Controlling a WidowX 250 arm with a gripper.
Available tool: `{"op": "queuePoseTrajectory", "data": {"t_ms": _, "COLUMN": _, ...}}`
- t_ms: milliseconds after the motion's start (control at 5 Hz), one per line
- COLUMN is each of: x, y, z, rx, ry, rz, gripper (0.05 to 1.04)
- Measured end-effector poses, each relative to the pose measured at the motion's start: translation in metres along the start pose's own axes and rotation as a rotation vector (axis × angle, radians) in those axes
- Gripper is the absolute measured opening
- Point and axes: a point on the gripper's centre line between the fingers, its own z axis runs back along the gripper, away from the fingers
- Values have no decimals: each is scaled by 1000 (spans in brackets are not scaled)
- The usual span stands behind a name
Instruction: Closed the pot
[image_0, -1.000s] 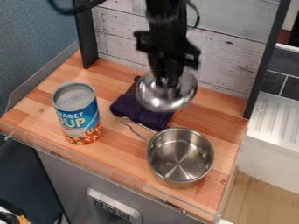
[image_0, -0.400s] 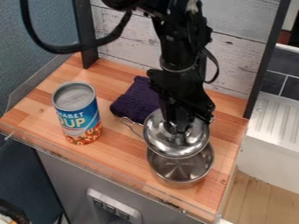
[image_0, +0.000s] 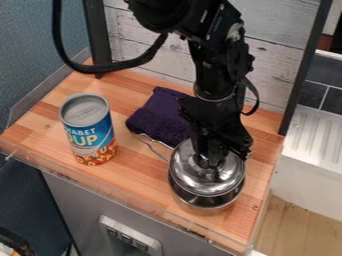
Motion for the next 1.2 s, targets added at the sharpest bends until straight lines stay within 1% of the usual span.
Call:
{"op": "queuePoseTrajectory", "data": {"t_ms": 200, "x": -4, "y": -1, "z": -7, "rx": -3, "ry": 27, "rz": 3, "gripper": 282}}
{"op": "queuePoseTrajectory", "data": {"t_ms": 400, "x": -5, "y": 0, "z": -8, "rx": 1, "ry": 34, "rz": 4, "gripper": 283}}
{"op": "queuePoseTrajectory", "data": {"t_ms": 600, "x": -9, "y": 0, "z": -14, "rx": -1, "ry": 55, "rz": 4, "gripper": 282}}
{"op": "queuePoseTrajectory", "data": {"t_ms": 1000, "x": -6, "y": -2, "z": -17, "rx": -12, "ry": 48, "rz": 11, "gripper": 282}}
{"op": "queuePoseTrajectory", "data": {"t_ms": 1200, "x": -5, "y": -3, "z": -17, "rx": -18, "ry": 46, "rz": 12, "gripper": 322}}
